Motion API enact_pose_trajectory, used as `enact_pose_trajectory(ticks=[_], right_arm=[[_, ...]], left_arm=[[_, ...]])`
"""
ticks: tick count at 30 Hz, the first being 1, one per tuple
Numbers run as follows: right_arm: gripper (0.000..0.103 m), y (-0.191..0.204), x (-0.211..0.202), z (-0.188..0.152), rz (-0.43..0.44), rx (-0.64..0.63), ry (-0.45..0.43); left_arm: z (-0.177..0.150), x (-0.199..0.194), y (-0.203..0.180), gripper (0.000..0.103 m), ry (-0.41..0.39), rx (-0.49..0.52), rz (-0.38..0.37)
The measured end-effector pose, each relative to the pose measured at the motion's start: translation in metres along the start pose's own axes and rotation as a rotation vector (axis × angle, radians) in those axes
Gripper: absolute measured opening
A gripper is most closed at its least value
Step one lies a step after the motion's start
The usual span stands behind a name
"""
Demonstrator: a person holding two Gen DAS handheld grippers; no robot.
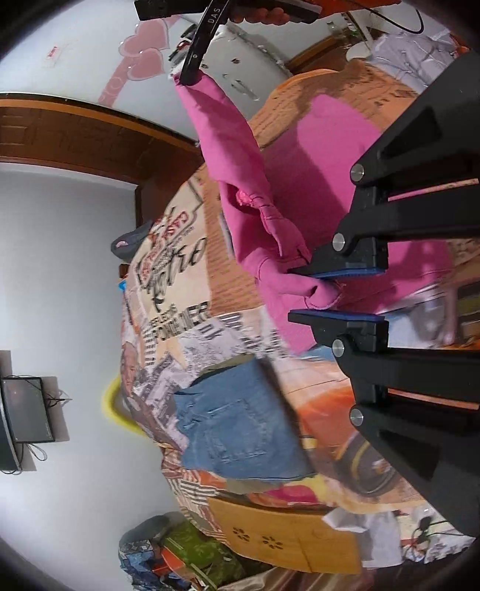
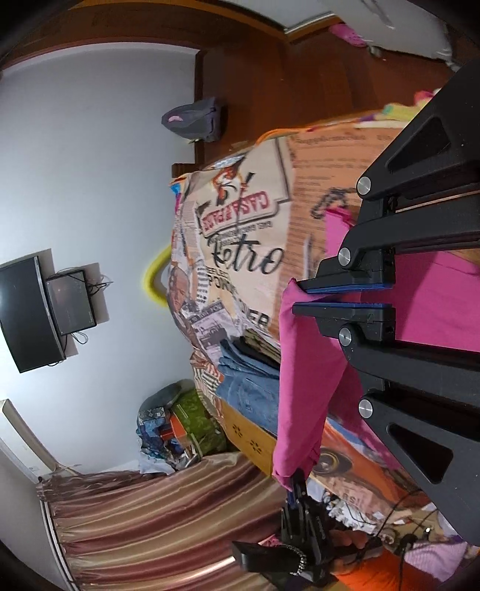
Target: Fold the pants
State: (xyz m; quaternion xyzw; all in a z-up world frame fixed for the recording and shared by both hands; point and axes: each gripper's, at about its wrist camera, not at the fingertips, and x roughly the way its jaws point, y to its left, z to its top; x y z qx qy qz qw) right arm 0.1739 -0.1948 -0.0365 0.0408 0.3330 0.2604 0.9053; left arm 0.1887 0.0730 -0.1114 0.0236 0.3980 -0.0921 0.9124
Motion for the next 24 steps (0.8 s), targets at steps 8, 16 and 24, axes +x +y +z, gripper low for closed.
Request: enact_pose_trajectory(ticks=[8, 16, 24], right_arm=[[0.004, 0.001, 0.0, -0.056, 0.001, 0.027, 0.084], [0.004, -0.003, 0.006, -0.104, -0.039, 0.036, 0.174], [0.006, -0.003, -0.007, -0.119, -0.082, 0.02, 0.182]], left_arm=[[-0.052, 0.007, -0.008, 0.015, 0.08, -0.005, -0.024], [-0.087, 0.009, -0.017, 0.016, 0.136, 0.003, -0.034], [-0.088, -0.003, -0.007, 0.023, 0.149, -0.036, -0.032]])
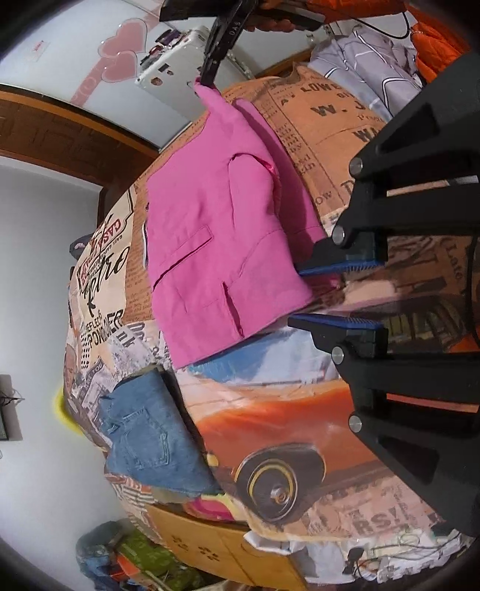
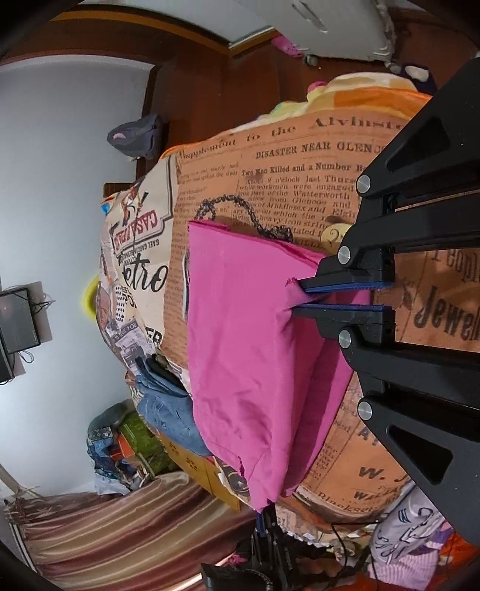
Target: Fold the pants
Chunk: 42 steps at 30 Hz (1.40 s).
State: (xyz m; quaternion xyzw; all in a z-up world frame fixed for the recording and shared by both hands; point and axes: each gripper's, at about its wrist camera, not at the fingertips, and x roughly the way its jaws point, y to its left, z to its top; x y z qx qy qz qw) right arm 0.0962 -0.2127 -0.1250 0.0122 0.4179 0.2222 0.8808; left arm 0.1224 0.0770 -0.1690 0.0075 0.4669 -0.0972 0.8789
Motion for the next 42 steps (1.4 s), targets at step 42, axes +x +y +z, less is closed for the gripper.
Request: enact_pose_trajectory(ticks=[42], right_arm=[[0.033, -0.015, 0.046, 0.047, -0.046, 0.029, 0.005]], left_arm=[[0.075, 0.028, 0.025, 0.041, -0.098, -0.091, 0.096]])
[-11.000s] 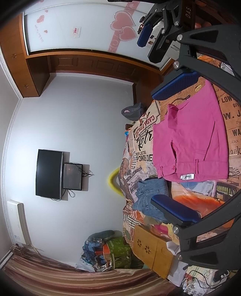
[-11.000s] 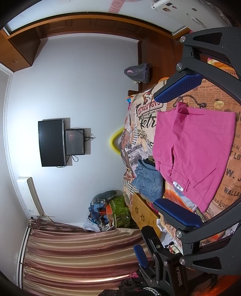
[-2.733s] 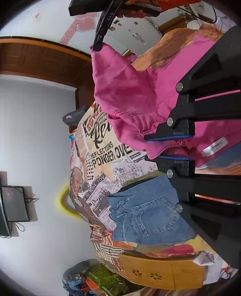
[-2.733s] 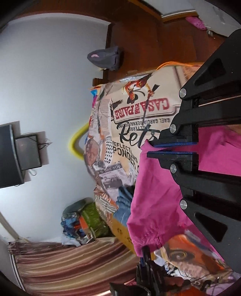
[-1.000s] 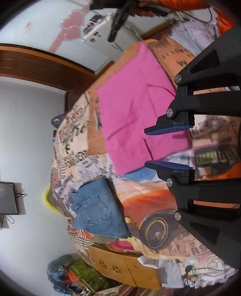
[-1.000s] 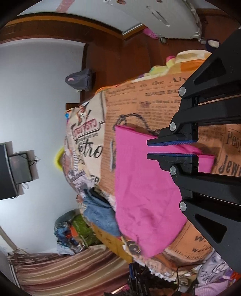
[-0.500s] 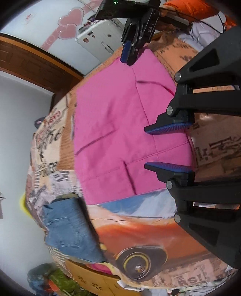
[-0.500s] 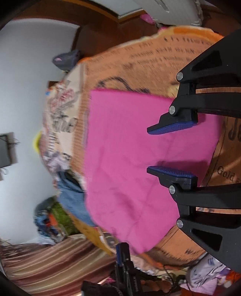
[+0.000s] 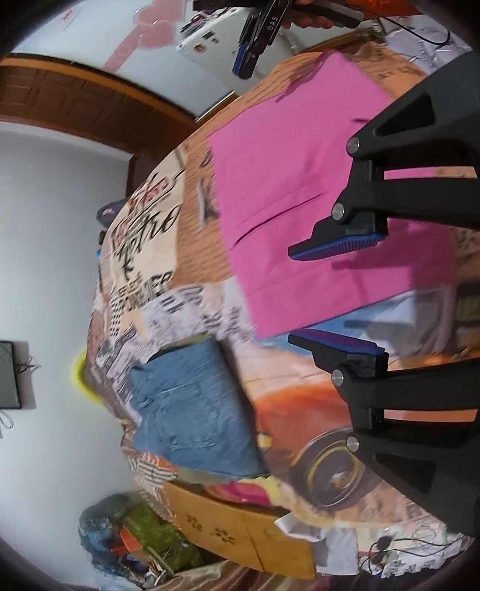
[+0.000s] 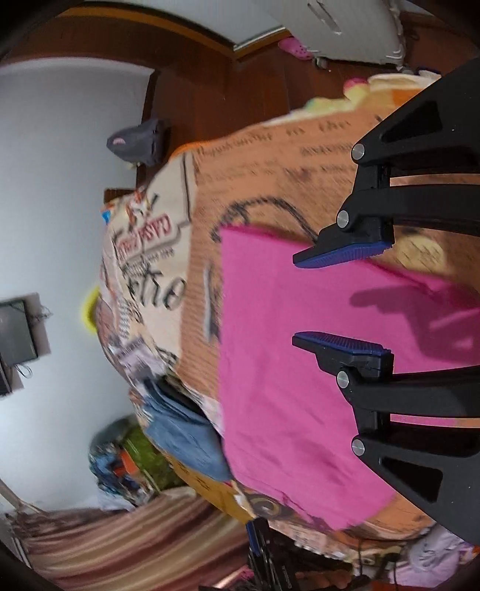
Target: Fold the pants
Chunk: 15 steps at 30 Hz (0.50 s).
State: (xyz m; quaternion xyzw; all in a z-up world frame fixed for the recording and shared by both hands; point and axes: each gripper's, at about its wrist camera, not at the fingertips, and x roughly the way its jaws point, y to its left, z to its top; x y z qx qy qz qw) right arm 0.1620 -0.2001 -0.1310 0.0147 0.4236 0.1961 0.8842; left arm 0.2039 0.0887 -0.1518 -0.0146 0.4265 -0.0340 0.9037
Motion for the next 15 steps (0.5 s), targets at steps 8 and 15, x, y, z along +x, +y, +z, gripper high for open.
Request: enact_pose_trajectory(ticks=[8, 15], right_arm=[[0.037, -0.025, 0.028, 0.029, -0.056, 0.019, 0.01], [0.039, -0.036, 0.073, 0.039, -0.071, 0.025, 0.061]], left_arm=[[0.024, 0.044, 0.022, 0.045, 0.055, -0.039, -0.019], [0.026, 0.087, 0.028, 0.045, 0.129, -0.079, -0.04]])
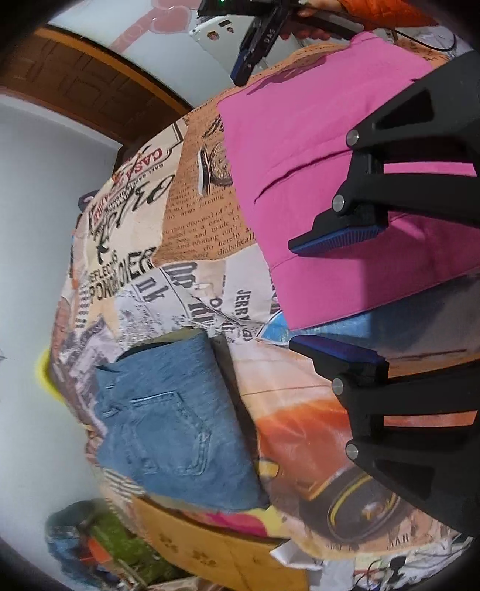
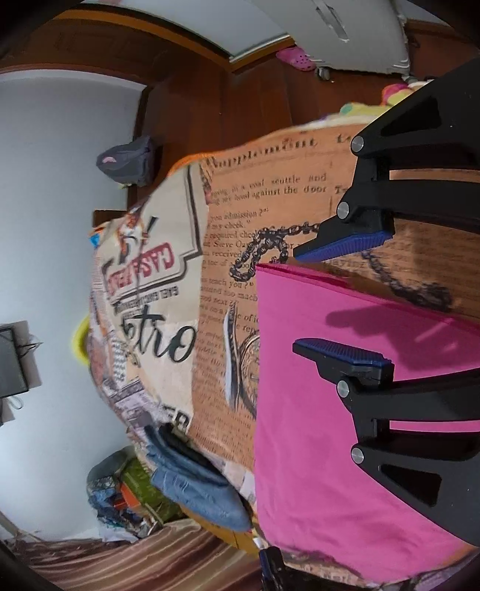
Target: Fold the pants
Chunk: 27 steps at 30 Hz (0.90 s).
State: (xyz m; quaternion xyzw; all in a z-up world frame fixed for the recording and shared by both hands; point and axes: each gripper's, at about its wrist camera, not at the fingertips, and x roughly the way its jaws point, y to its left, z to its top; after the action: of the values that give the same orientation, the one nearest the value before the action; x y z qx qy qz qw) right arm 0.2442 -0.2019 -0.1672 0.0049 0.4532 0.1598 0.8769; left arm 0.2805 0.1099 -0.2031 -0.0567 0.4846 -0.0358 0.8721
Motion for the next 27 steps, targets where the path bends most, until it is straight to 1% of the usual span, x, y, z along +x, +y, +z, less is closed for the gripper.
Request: enact_pose_trajectory(ticks=[5, 6, 9, 12, 13, 14, 16, 18, 20, 23, 27], right_arm=[[0.039, -0.004, 0.033, 0.007, 0.015, 0.0, 0.06], [0.039, -0.006, 0.042, 0.008, 0.02, -0.004, 0.077], [0.039, -0.013, 0.063, 0.009, 0.015, 0.001, 0.126], [0.039, -0.018, 0.073, 0.008, 0.055, 0.03, 0.147], [0.035, -0.019, 0.074, 0.008, 0.068, 0.035, 0.146], [0.022, -0.019, 0.074, 0.008, 0.079, 0.034, 0.141], [0.009, -0.015, 0.075, 0.007, 0.101, 0.023, 0.141], [0.008, -0.01, 0.073, 0.007, 0.075, -0.003, 0.12], [0.006, -0.005, 0.074, 0.011, 0.049, -0.035, 0.103], [0.005, -0.005, 0.077, 0.018, 0.014, -0.059, 0.085], [0.005, -0.008, 0.084, 0.027, 0.001, -0.04, 0.093]], left_arm=[[0.0, 0.024, 0.002, 0.046, 0.042, -0.023, -0.031], [0.0, 0.026, 0.001, 0.048, 0.041, -0.019, -0.031], [0.001, 0.03, -0.001, 0.048, 0.032, -0.004, -0.034], [0.002, 0.032, 0.0, 0.048, 0.027, -0.005, -0.048], [0.002, 0.033, 0.0, 0.048, 0.025, -0.005, -0.051], [0.003, 0.034, 0.0, 0.048, 0.022, -0.006, -0.053], [0.005, 0.035, 0.0, 0.045, 0.018, -0.005, -0.054], [0.007, 0.035, 0.0, 0.04, 0.013, -0.007, -0.051], [0.01, 0.036, 0.0, 0.038, 0.01, -0.005, -0.038], [0.014, 0.041, -0.003, 0.038, 0.005, 0.012, 0.001], [0.017, 0.04, -0.004, 0.038, -0.001, 0.02, 0.05]])
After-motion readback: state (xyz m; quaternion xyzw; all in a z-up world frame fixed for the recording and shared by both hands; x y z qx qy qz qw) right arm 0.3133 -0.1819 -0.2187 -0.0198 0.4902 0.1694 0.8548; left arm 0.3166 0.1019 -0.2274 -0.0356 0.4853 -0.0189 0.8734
